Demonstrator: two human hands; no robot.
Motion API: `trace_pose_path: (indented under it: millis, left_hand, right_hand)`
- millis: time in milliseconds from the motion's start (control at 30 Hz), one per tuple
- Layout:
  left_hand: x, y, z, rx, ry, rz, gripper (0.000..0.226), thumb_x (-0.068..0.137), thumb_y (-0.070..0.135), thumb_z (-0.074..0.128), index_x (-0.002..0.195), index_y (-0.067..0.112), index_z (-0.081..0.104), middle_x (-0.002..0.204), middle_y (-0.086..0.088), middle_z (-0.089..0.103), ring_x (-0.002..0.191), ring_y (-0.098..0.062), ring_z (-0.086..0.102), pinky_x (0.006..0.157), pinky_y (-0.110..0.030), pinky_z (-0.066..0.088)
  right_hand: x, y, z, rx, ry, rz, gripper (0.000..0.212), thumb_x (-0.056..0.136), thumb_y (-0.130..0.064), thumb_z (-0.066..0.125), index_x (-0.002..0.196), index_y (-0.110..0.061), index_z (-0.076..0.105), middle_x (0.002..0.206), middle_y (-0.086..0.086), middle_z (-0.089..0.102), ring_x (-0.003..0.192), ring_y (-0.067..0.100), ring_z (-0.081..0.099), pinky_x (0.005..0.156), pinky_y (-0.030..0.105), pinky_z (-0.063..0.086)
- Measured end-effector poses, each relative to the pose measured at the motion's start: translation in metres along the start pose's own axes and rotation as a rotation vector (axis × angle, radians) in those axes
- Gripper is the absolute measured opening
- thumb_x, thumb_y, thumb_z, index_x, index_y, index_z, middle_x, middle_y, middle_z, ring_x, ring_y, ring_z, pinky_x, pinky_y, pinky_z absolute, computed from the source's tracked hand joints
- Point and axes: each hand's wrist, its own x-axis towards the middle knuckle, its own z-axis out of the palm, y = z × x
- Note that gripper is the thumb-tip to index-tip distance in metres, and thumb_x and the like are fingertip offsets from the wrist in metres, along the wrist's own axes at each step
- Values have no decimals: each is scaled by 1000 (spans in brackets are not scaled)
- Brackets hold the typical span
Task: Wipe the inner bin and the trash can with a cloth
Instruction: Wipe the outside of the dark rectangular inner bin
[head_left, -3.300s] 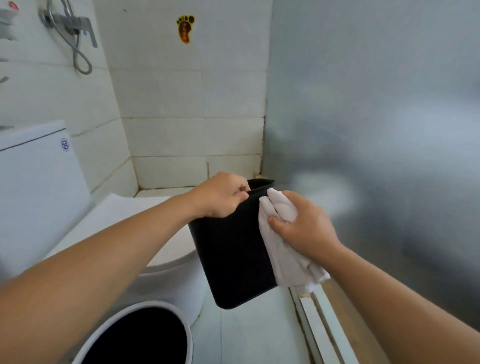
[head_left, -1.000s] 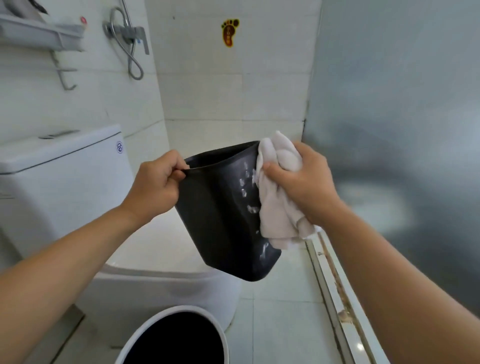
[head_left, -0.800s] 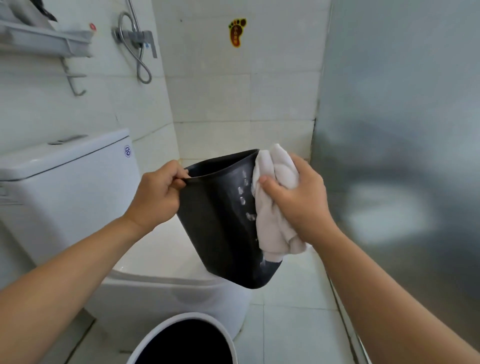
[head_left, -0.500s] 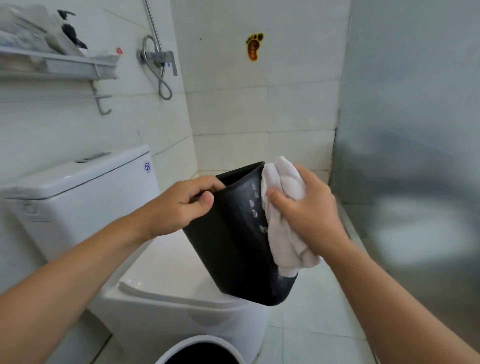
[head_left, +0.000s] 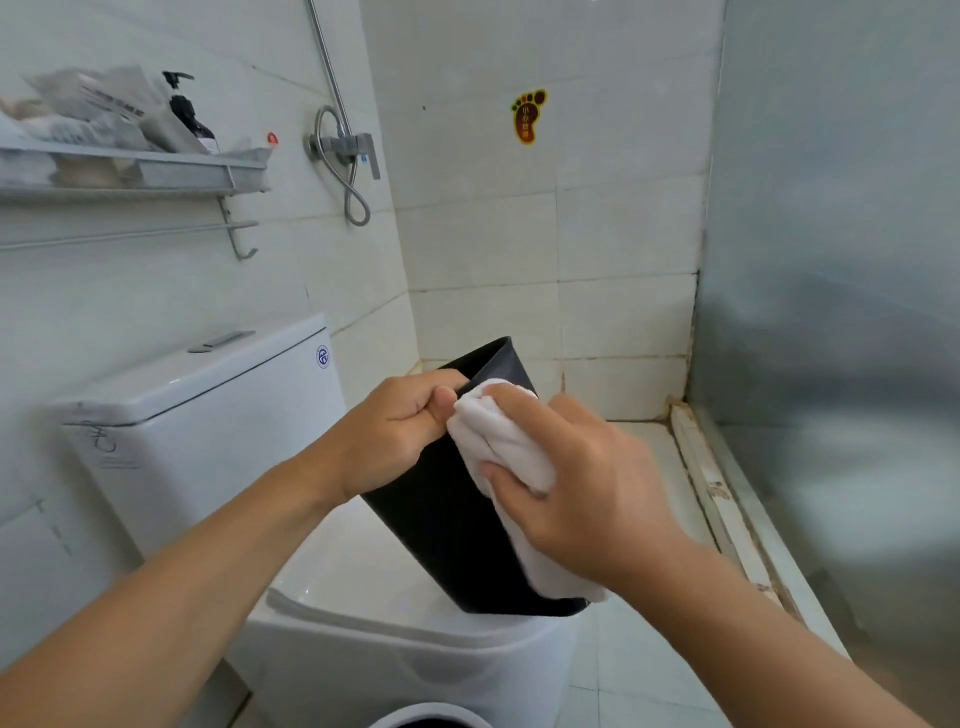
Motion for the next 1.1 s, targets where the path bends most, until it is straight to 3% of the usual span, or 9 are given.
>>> trace_pose_path:
  millis: [67,167,267,367,500,633,700,867,1100]
  left_hand:
    - [-4,-1,-4,-20,-24,-32,52,106,44,39,97,-4,57,89,-24,55,82,-33,51,79,-49,44]
    - [-12,-6,-9,-6,-58,-63,27,99,25,50,113,5,61,95,-21,61,85,-34,56,82,-48,48]
    - [-16,-9,-8,-28,-6,-87,16,96,15,49,104,16,64,89,-10,65,84,-32,61,80,-49,49]
    - [-14,-9,-3,-70,42,-107,28,94,9,47,108,21,68,100,-7,72,98,-30,68,90,-43,53]
    - [-4,-10,0,-9,65,-112,19,88,9,46,93,17,62,79,-5,63,73,-24,58,71,-38,45]
    - [1,-10,4,-30,59,-110,15,86,8,47,93,4,59,83,-21,59,72,-32,55,70,-42,44]
    - [3,-8,6,-53,50,-113,14,85,8,47,91,3,59,82,-23,57,71,-25,53,71,-39,42]
    - [8,-2,1,-90,-49,-137,25,88,9,48,105,7,66,94,-20,68,86,-39,64,80,-46,52]
    - [14,2,4,-114,-128,-149,30,94,25,52,98,-4,56,82,-9,49,77,-24,45,73,-42,38]
  right_hand:
    - [5,-1,1,-7,14,10,49,88,-51,62,136,-46,52,81,-11,51,61,16,53,49,33,47]
    - [18,2,0,55,-36,97,52,86,-50,65,135,-50,48,88,-11,60,74,16,61,60,37,53]
    - [37,7,1,102,-87,230,47,86,-52,66,130,-48,51,90,-13,65,83,16,63,71,39,55]
    - [50,11,-1,135,-119,295,43,86,-49,68,128,-46,56,87,-15,68,86,14,65,73,37,55]
    - [43,13,1,72,-90,227,40,87,-54,66,123,-45,53,84,-10,64,81,17,62,68,38,53]
    - [28,11,4,56,-40,206,62,81,-73,63,136,-50,45,91,-8,61,82,16,61,68,36,52]
    - [25,10,7,47,-7,190,64,80,-75,60,137,-52,42,91,-6,58,80,15,59,65,35,51]
    - [19,12,7,35,0,186,55,87,-64,62,136,-49,42,87,-8,62,76,16,61,65,39,54]
    - [19,14,-1,135,-17,211,48,88,-49,71,128,-48,46,84,-14,67,75,15,65,66,41,56]
